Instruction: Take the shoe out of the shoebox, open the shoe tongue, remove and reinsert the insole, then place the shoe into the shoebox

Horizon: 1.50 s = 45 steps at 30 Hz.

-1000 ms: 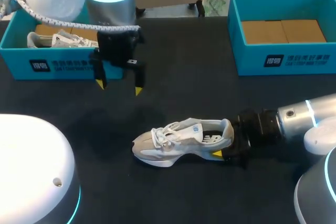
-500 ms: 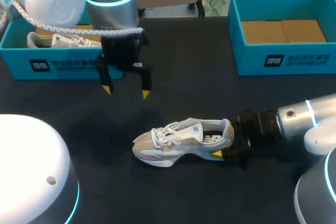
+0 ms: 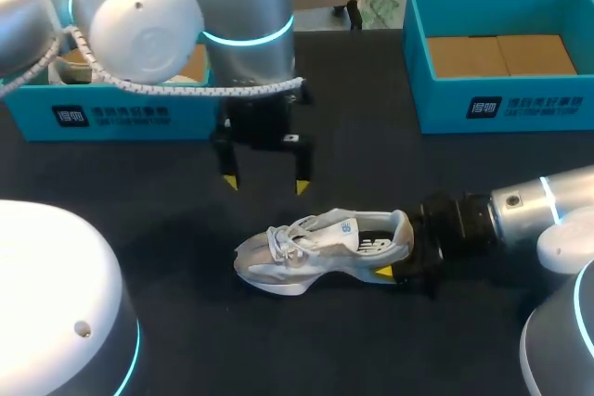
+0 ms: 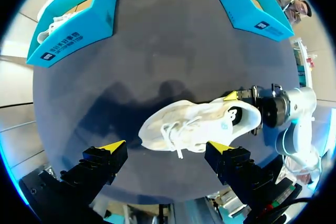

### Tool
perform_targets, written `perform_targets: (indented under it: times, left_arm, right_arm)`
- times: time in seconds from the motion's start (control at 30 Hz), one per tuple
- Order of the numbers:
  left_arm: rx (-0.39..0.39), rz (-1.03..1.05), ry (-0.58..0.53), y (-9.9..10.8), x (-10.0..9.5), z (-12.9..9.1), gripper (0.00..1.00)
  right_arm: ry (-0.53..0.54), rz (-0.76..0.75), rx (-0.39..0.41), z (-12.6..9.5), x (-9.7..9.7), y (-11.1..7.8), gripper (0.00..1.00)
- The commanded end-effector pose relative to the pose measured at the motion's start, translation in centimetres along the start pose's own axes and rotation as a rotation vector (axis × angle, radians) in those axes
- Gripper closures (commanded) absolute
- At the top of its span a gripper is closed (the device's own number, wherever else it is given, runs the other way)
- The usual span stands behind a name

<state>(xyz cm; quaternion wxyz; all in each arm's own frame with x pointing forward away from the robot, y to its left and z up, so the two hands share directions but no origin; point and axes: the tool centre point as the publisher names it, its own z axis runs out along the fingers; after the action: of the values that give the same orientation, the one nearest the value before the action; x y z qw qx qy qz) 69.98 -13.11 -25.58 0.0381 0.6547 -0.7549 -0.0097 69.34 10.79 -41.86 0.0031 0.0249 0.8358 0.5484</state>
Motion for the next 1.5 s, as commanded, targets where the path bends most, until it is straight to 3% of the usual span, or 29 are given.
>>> perform_targets:
  times: [0.03, 0.2, 0.6, 0.87, 1.13, 1.5]
  left_arm:
    - [-0.007, 0.000, -0.011, -0.4, 0.6, 0.1, 0.00]
    - [-0.013, -0.037, -0.029, -0.5, 0.9, 0.5, 0.00]
    - [-0.044, -0.087, -0.016, 1.2, 6.9, 1.7, 0.00]
    - [-0.044, -0.087, -0.016, 1.2, 6.9, 1.7, 0.00]
    - [-0.051, -0.119, -0.059, 1.4, 9.3, 3.7, 0.00]
    - [-0.069, -0.177, -0.133, 1.1, 10.7, 6.1, 0.00]
  right_arm:
    - [-0.002, 0.000, 0.004, -0.1, 0.1, 0.2, 1.00]
    - [-0.002, 0.000, 0.004, -0.1, 0.1, 0.2, 1.00]
    - [-0.002, 0.000, 0.004, -0.1, 0.1, 0.2, 1.00]
    - [-0.002, 0.000, 0.004, -0.1, 0.1, 0.2, 1.00]
    - [-0.002, 0.000, 0.004, -0.1, 0.1, 0.2, 1.00]
    - [-0.002, 0.000, 0.004, -0.1, 0.1, 0.2, 1.00]
